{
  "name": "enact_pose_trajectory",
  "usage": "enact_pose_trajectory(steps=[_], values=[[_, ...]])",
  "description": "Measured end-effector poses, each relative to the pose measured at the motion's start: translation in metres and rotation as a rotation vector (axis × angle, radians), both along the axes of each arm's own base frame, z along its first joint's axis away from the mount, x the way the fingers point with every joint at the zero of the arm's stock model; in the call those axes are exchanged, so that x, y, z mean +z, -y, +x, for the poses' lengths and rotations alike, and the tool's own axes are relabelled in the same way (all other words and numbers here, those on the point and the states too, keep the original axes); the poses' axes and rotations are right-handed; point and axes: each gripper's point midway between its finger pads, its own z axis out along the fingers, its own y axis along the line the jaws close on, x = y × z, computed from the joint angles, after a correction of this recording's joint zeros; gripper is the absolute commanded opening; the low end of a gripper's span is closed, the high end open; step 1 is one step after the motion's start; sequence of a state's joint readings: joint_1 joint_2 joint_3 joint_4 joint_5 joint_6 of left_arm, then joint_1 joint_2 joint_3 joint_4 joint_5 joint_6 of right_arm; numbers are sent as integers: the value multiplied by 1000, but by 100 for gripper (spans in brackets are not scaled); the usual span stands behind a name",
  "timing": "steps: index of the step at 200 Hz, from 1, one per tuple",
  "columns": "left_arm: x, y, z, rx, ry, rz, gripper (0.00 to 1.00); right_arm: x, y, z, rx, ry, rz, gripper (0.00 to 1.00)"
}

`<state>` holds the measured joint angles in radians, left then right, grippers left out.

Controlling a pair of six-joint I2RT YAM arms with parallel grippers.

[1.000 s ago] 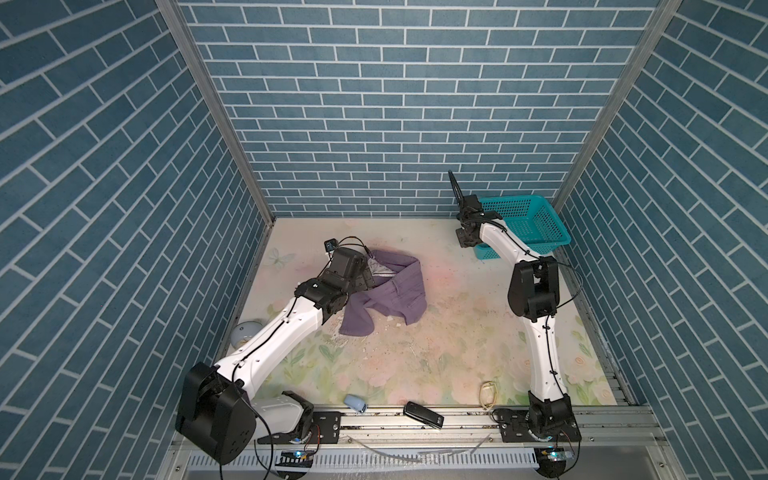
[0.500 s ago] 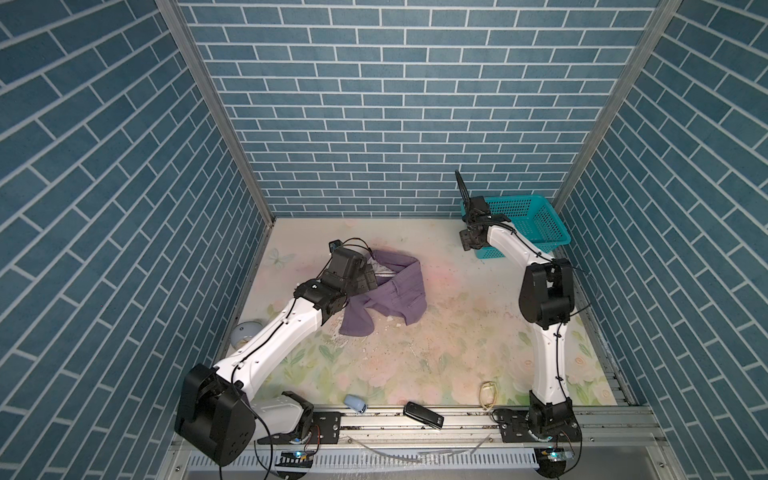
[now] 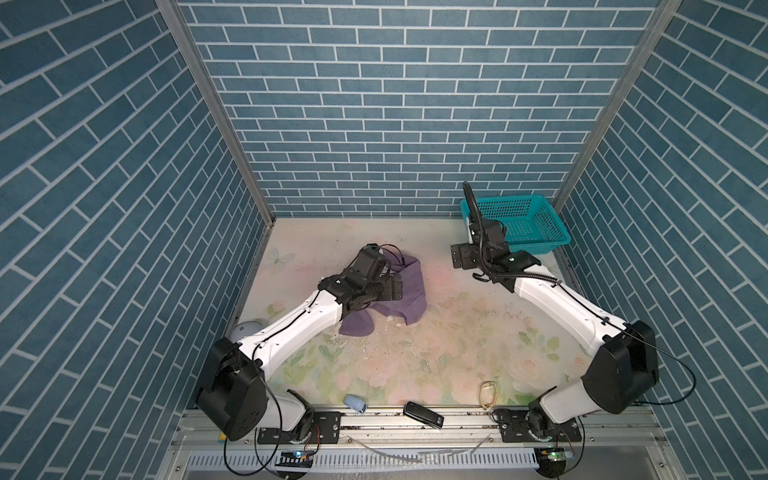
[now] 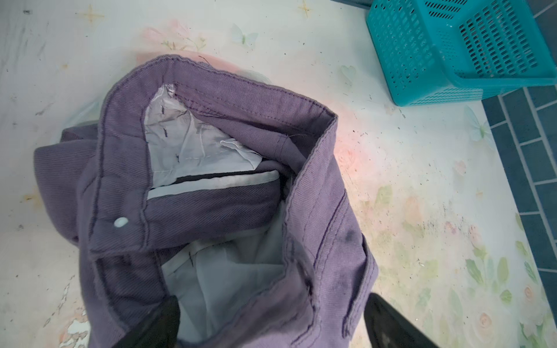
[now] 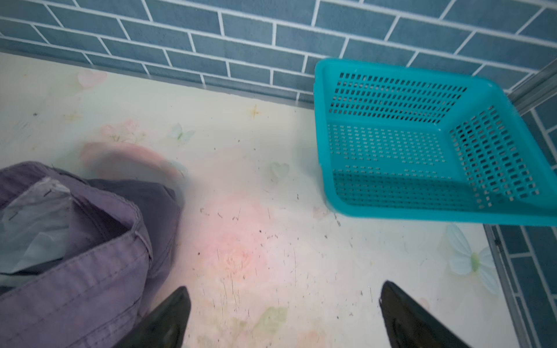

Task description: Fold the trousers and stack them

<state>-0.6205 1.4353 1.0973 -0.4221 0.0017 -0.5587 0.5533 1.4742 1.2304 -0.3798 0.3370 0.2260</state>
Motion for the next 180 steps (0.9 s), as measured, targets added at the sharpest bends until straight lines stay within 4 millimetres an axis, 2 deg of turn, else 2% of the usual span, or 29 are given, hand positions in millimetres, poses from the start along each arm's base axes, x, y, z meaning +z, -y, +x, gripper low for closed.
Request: enact_pose_trajectory(steps=[35,49,64,96,113,120,135,151,168,180], values=[[-15,11,5,-6,-58,33,87,-20,15,-37,-34,-26,57,83],[-19,17,6,-15,-77,50,81,-25,18,-50,-40,-27,83,81],[-22,24,9,-16,-98,67,68,-32,18,-60,-39,-35,102,80],[-23,34,22,-22,-117,98,16,-50,16,-77,-35,-67,116,79],[-20,37,25,-30,-119,116,0,-55,14,-86,-27,-76,128,80],[-18,38,27,-32,-119,123,0,-57,12,-89,-20,-79,135,80],[-8,40,32,-30,-107,127,0,-59,5,-98,8,-84,149,80],[17,44,41,-28,-68,117,0,-62,-11,-109,65,-91,164,80],[57,50,51,-29,3,87,0,-66,-29,-121,132,-98,164,83],[96,53,59,-27,78,56,0,-68,-45,-130,180,-99,163,86]])
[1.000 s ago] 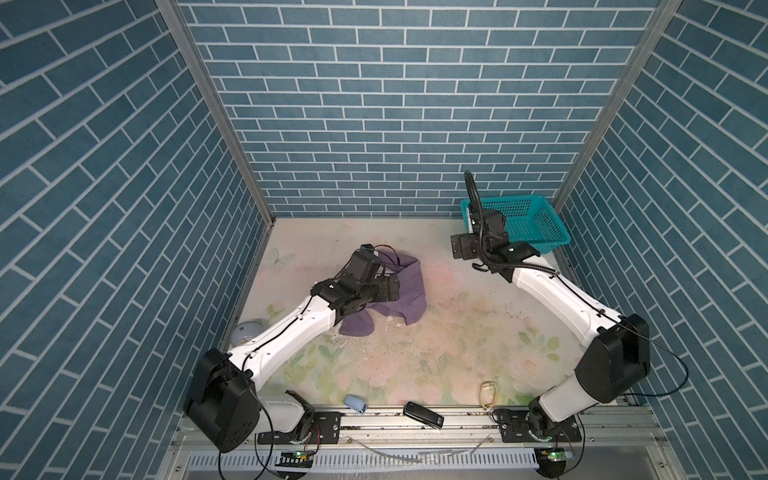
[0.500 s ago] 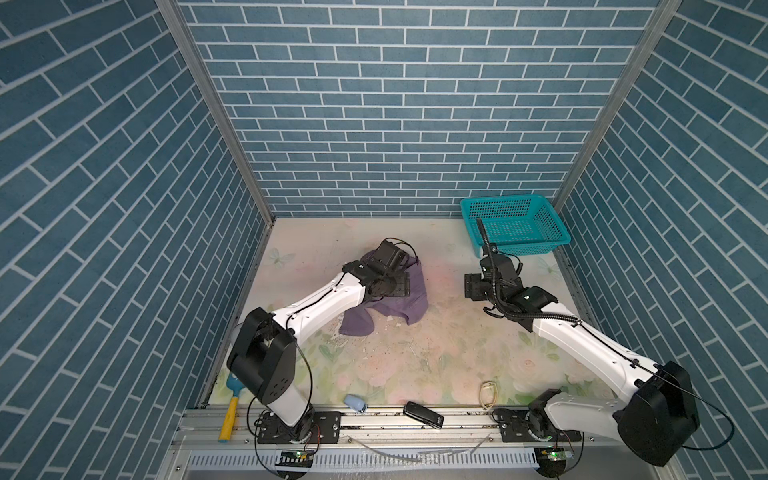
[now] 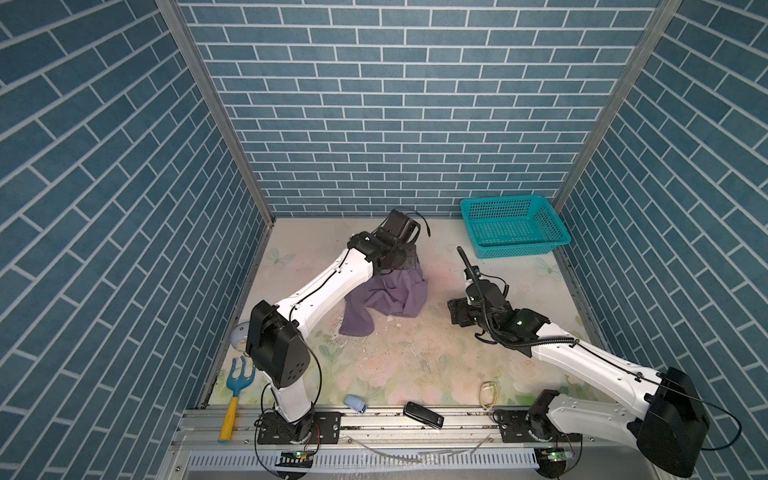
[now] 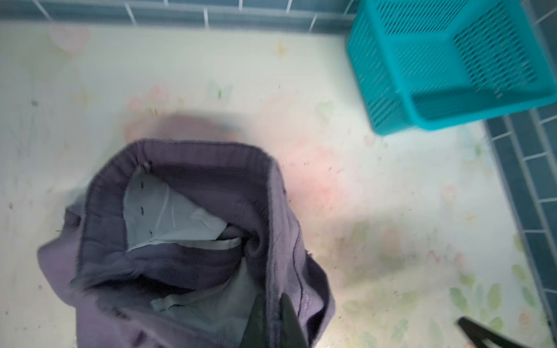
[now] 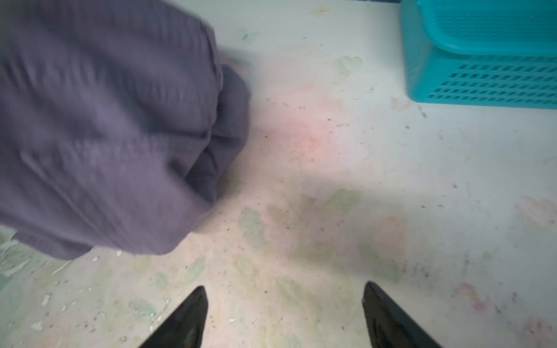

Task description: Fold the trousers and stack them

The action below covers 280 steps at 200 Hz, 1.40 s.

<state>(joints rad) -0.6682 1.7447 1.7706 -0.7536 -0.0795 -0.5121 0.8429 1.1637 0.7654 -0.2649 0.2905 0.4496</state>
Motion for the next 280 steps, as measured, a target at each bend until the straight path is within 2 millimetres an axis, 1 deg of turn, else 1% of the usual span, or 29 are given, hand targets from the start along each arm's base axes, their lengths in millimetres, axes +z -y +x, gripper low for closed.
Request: enact_pose_trajectory(steps=[13,19,20,37,53,80,96,116,139,158,167,173,178,179,180,181,187,190,195,202,213,225,231,236,244,251,258,270,280], values=[[41,1,6,1,84,-35,0,-2,-18,-6,45,13,2,90],[64,0,7,3,133,-54,0,-5,-27,-9,65,15,1,91],[64,0,7,3,133,-54,0,-5,-28,-9,68,15,1,91],[118,-9,2,5,245,-104,0,-13,-53,-14,121,25,-5,95],[153,-22,-11,8,327,-137,0,-18,-77,-15,160,33,7,98],[210,-50,-35,30,475,-179,0,-7,-124,-2,197,86,100,99],[234,-66,-46,51,547,-182,0,5,-148,9,201,131,174,99],[254,-79,-53,70,610,-171,0,18,-179,23,211,173,258,99],[273,-87,-55,85,664,-151,0,39,-232,41,257,197,365,99],[287,-90,-56,88,702,-143,0,57,-269,50,302,217,433,98],[292,-91,-57,86,716,-139,0,64,-281,52,315,229,453,91],[295,-93,-58,85,725,-134,0,68,-286,55,315,235,464,78],[297,-94,-58,84,732,-130,0,70,-288,57,314,243,466,63],[297,-94,-58,85,734,-128,0,71,-288,58,312,243,468,59],[297,-94,-58,85,735,-127,0,71,-288,58,309,244,470,52],[298,-95,-58,86,737,-125,0,72,-287,59,310,246,469,52],[300,-96,-59,88,746,-117,0,73,-287,61,304,250,469,29],[301,-97,-59,89,750,-112,0,74,-286,62,302,252,469,20],[303,-99,-59,91,757,-102,0,75,-283,66,292,256,471,10],[304,-101,-59,97,766,-86,0,77,-278,73,276,262,469,0],[306,-104,-59,106,778,-62,0,80,-262,89,238,267,459,0],[308,-108,-57,116,795,-30,0,90,-234,115,175,276,442,0],[308,-109,-57,119,804,-15,0,96,-215,129,139,285,424,0],[309,-111,-56,123,810,-2,0,105,-193,144,100,300,401,0],[311,-113,-55,128,822,13,0,118,-164,160,49,324,374,0],[312,-114,-54,131,830,23,0,137,-134,174,0,356,338,0],[313,-114,-53,131,836,35,0,157,-111,185,-36,388,309,0],[315,-115,-50,134,851,43,0,209,-71,202,-102,472,270,0],[318,-118,-46,144,866,47,0,253,-47,206,-135,548,250,0]])
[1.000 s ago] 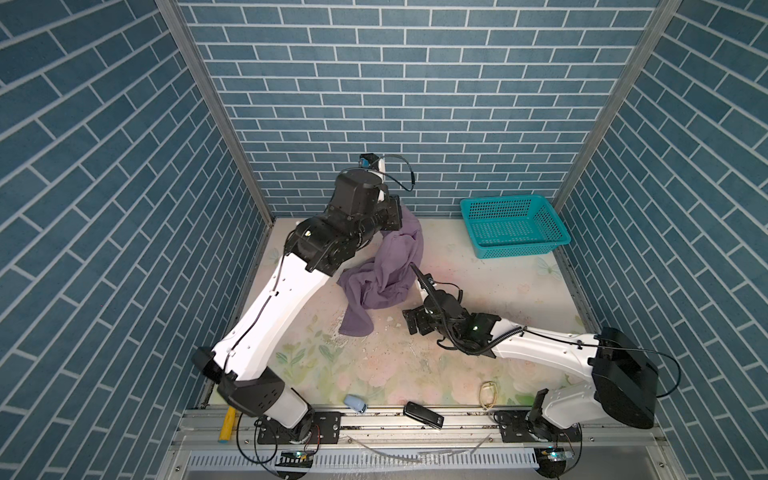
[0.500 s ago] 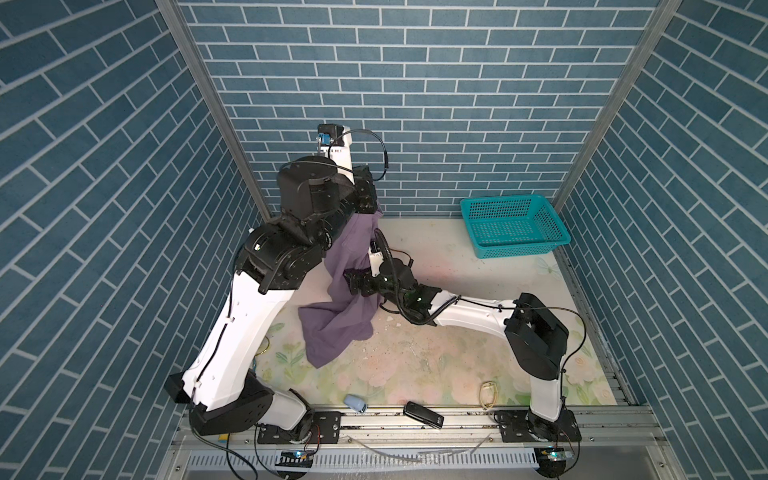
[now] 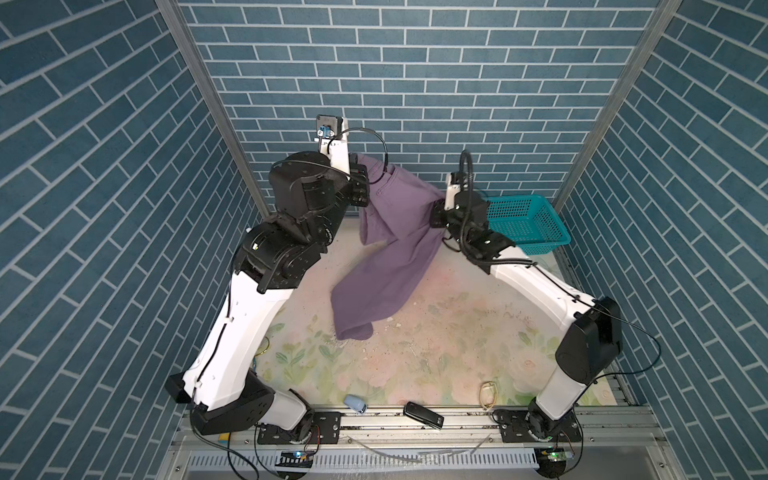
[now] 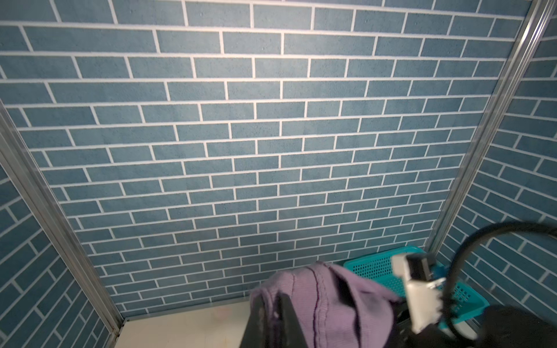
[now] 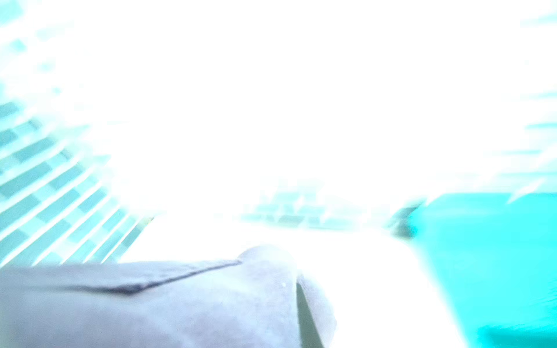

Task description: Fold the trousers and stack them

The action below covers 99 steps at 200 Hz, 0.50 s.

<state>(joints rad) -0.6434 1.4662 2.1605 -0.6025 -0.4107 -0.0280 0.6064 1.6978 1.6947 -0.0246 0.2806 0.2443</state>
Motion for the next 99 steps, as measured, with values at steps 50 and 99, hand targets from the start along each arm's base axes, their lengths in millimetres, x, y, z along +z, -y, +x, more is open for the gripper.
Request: enact_pose_trajectory(steps=[50,99], values=[[-18,-33,28,103,1,-20,0,115,41,-59,8,192,-22,0],[-148,-84,73,239,-269,-64,4,-85,5,-76,176,-166,-124,0]])
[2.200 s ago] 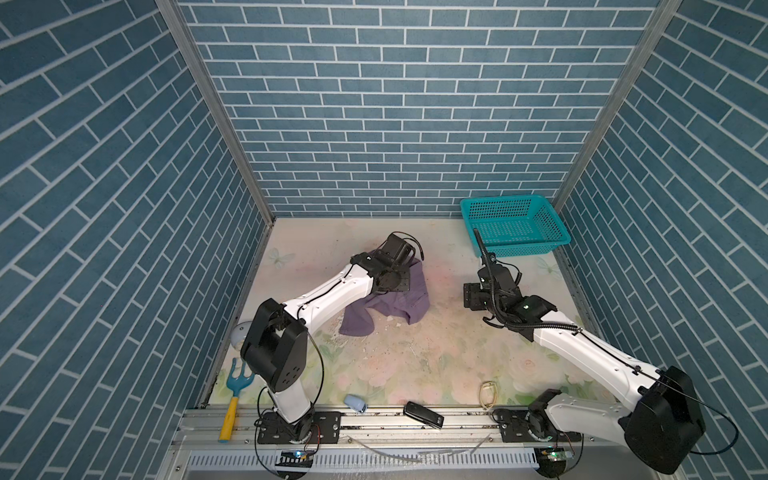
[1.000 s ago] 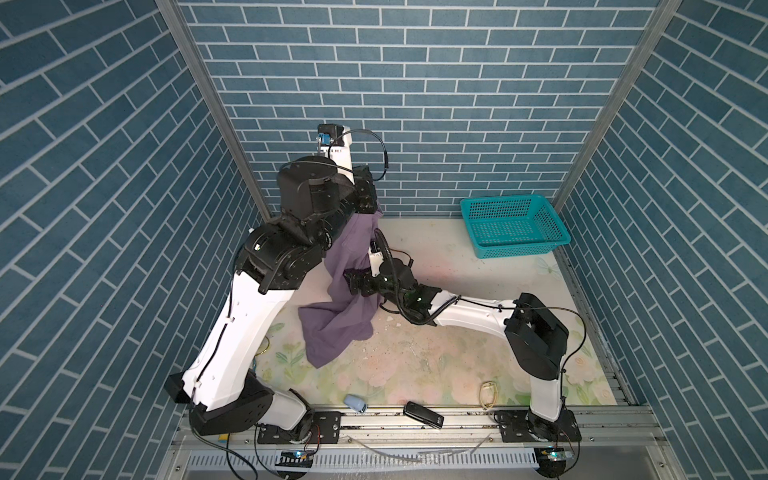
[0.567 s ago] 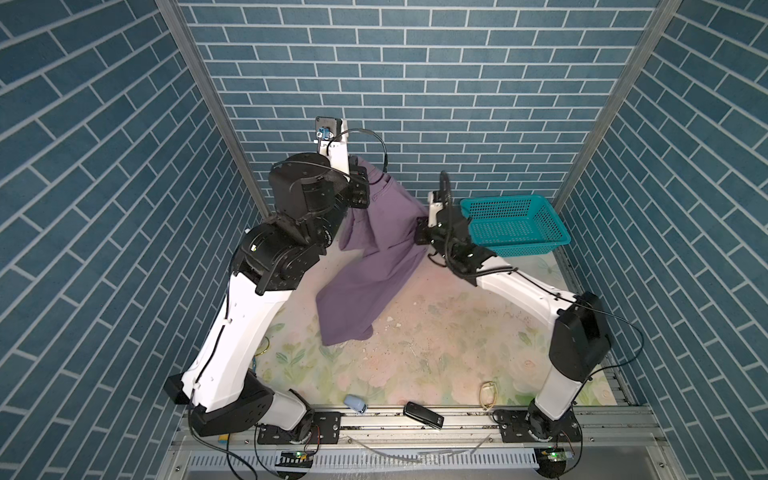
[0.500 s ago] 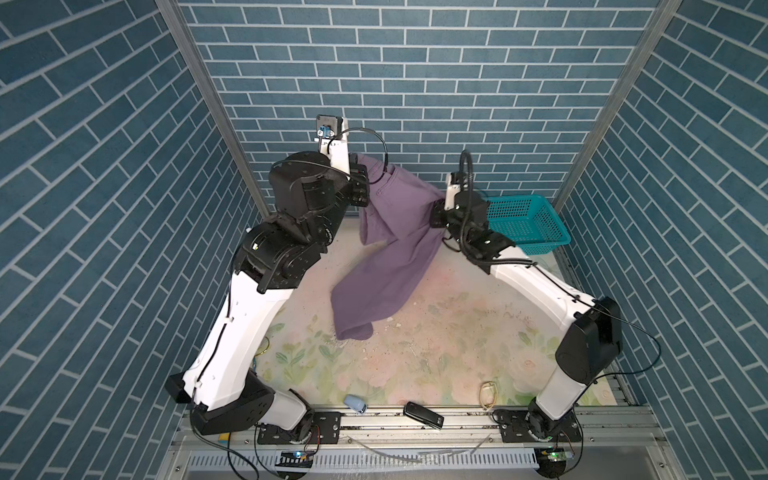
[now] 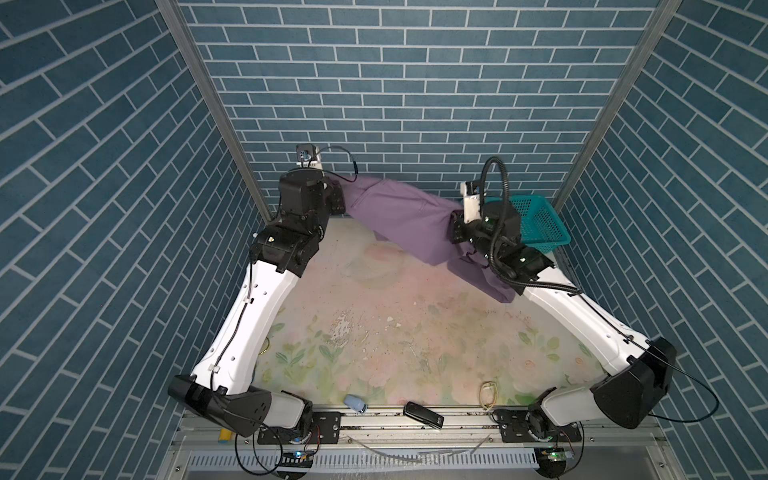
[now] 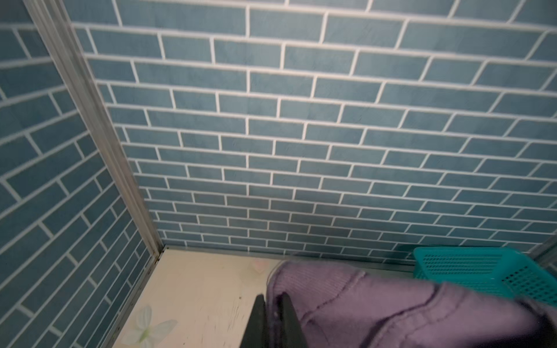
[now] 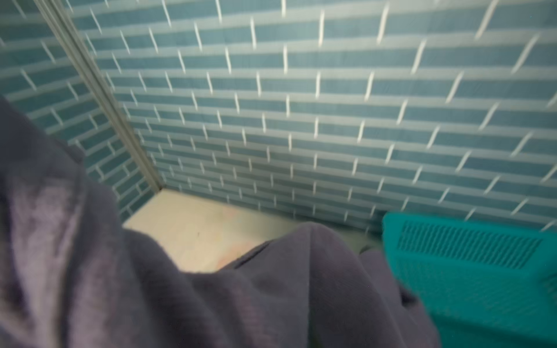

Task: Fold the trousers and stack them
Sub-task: 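Lay the trousers flat on the table by lowering both grippers toward the robot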

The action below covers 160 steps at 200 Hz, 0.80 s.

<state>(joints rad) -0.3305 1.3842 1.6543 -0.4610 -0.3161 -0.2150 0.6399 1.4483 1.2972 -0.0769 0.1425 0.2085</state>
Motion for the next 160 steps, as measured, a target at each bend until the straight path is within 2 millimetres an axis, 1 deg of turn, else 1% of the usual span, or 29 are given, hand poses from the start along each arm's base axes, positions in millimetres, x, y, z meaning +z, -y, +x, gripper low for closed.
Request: enact_pose_trajectory(steps=[1,2,3,7,8,9,11,14,15,24,27,28,31,37,50,62,77,89,95,110,122,136,149,160], values=[[-3,0,0,1,-6,-1,4,0,0,0,0,0,0,0],[-6,-1,0,3,-12,-2,4,-9,-1,-1,5,-19,-6,0],[-12,-2,0,5,-24,-4,4,-13,-2,-2,7,-27,-8,0],[-23,-3,0,11,-45,-10,4,-34,-4,-6,18,-73,-18,0],[-30,-3,0,13,-58,-11,4,-38,-5,-7,21,-81,-20,0],[-33,-4,0,14,-64,-12,3,-47,-6,-9,25,-101,-26,0],[-41,-5,-1,19,-80,-17,3,-57,-7,-11,31,-123,-28,0],[-49,-6,-2,22,-97,-20,3,-67,-8,-14,36,-147,-32,0],[-55,-6,-2,26,-108,-24,3,-75,-9,-16,39,-165,-36,0],[-82,-9,-5,42,-162,-46,2,-110,-13,-27,57,-250,-41,1],[-92,-10,-7,49,-181,-55,2,-118,-14,-30,59,-271,-40,1],[-94,-10,-7,50,-186,-57,2,-124,-14,-32,62,-285,-43,1],[-104,-11,-9,56,-206,-67,1,-134,-15,-36,66,-309,-42,2],[-121,-13,-12,68,-236,-86,1,-149,-17,-43,72,-344,-31,4],[-153,-19,-20,101,-301,-120,0,-176,-21,-59,81,-404,-12,12],[-178,-25,-30,141,-346,-147,0,-191,-26,-71,89,-437,0,22],[-206,-39,-50,216,-384,-188,1,-204,-30,-82,85,-473,22,37],[-224,-52,-70,277,-401,-217,4,-213,-33,-90,86,-498,33,45],[-231,-58,-81,307,-408,-233,8,-217,-34,-93,86,-510,35,48],[-245,-69,-105,363,-419,-272,14,-229,-37,-101,91,-546,28,55],[-256,-76,-124,401,-427,-308,26,-236,-38,-107,93,-566,21,62],[-269,-82,-144,427,-434,-344,43,-244,-34,-113,88,-586,9,70],[-280,-86,-162,445,-441,-375,57,-250,-25,-119,75,-603,-12,78],[-286,-88,-175,450,-448,-387,65,-251,-16,-127,67,-618,-34,82]])
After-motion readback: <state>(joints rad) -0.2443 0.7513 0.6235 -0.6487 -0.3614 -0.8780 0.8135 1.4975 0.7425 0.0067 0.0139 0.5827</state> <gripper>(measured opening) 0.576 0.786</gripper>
